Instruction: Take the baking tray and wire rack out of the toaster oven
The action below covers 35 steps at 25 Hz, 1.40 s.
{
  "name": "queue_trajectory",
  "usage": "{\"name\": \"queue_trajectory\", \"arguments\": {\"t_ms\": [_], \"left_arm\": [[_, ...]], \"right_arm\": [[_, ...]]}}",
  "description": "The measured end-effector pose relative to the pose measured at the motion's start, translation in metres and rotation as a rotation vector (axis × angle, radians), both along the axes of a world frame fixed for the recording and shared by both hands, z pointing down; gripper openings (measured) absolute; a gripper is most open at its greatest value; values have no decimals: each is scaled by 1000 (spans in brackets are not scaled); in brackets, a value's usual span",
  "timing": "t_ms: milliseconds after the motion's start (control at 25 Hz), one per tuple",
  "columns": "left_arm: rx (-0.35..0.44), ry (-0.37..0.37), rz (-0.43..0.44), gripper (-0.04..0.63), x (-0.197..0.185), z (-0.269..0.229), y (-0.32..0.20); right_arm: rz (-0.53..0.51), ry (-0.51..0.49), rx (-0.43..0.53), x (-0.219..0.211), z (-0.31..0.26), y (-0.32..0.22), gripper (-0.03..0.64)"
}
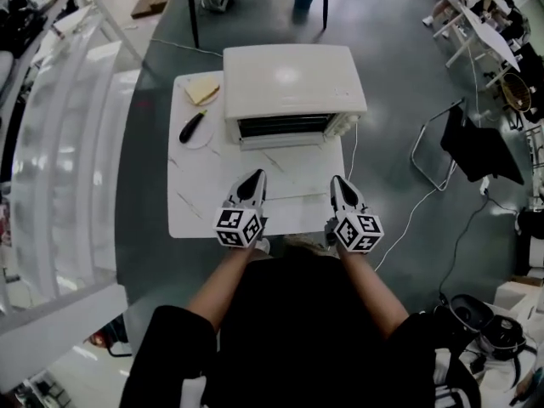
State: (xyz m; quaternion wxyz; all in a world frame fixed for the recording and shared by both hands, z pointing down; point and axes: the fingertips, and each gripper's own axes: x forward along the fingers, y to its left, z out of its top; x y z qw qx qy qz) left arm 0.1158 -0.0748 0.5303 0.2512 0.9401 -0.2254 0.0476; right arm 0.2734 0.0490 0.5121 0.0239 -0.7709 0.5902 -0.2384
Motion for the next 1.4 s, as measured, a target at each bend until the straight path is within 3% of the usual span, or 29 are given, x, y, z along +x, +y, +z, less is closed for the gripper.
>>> {"name": "queue_trajectory", "arguments": {"t_ms": [160, 320, 560, 680, 880, 1080, 1320, 1400], "left_arm": [[-7, -47, -31, 20, 30, 16, -13], [-42, -40, -104, 20, 53, 33, -35], [-149, -13, -209, 23, 82, 79, -64], [-172, -14, -242, 50, 93, 103, -87], [-285, 65, -308, 126, 104, 136, -116], [-442, 159, -400, 138, 105, 169, -141], [-528, 214, -443, 138, 110, 183, -156], [-586, 266, -479, 138, 112, 188, -159]], "right_arm": [[-41, -81, -4, 32, 27, -27, 23], [-102, -138, -20, 47, 61, -54, 23], [-116, -316, 2, 69, 112, -98, 25], [-125, -341, 8, 77, 134, -126, 88], [-68, -453, 19, 91, 160, -159, 128], [10, -499, 16, 105, 179, -180, 137], [105, -608, 47, 117, 197, -191, 147], [121, -628, 61, 120, 198, -196, 149]]}}
